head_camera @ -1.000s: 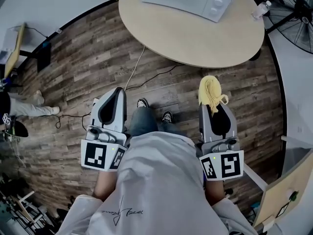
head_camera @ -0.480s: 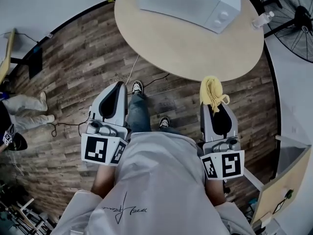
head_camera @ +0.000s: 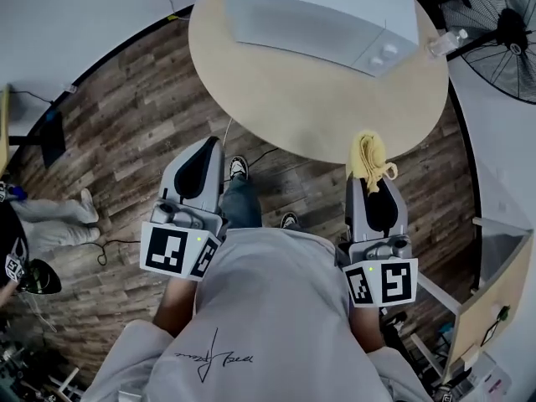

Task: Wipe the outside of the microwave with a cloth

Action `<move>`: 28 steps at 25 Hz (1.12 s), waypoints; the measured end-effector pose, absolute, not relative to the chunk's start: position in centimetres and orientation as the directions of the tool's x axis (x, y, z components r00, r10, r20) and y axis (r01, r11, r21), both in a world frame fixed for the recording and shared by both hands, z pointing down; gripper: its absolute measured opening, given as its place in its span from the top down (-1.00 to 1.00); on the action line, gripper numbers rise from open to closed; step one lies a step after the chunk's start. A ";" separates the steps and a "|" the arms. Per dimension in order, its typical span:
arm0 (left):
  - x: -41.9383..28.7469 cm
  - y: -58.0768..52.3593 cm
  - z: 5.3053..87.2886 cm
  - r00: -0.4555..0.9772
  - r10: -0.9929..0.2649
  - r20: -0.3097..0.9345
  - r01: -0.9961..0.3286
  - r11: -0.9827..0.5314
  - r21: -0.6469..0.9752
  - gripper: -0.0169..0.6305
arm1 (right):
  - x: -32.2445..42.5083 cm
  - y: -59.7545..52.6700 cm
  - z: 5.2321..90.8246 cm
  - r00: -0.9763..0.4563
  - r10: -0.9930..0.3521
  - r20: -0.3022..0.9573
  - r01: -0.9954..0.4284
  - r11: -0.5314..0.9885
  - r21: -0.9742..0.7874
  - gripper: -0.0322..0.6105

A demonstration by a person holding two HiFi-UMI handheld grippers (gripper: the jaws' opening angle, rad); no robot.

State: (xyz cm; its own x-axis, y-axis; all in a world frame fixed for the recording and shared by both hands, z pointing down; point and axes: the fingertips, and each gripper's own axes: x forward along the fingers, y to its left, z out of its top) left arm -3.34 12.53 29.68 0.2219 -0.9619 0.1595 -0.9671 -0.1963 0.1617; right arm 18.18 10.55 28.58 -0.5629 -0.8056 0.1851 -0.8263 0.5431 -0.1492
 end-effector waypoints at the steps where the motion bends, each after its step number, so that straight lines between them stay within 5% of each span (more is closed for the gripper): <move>1: -3.9 11.7 29.6 0.236 -0.958 0.161 -0.964 -0.211 0.162 0.97 | 17.7 10.0 28.6 -0.548 -0.814 0.190 -0.836 0.527 -0.153 0.53; 28: -13.2 2.1 28.2 0.513 -0.846 0.141 -0.855 -0.490 0.170 0.97 | 12.3 2.0 28.4 -0.196 -0.970 0.143 -0.953 0.154 -0.263 0.53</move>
State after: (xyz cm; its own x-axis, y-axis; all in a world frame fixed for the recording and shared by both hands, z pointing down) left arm -13.17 2.08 28.19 0.5135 -0.8464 0.1411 -0.8548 -0.4902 0.1704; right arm 12.26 2.01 28.38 -0.1960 -0.9701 0.1432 -0.9525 0.1537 -0.2628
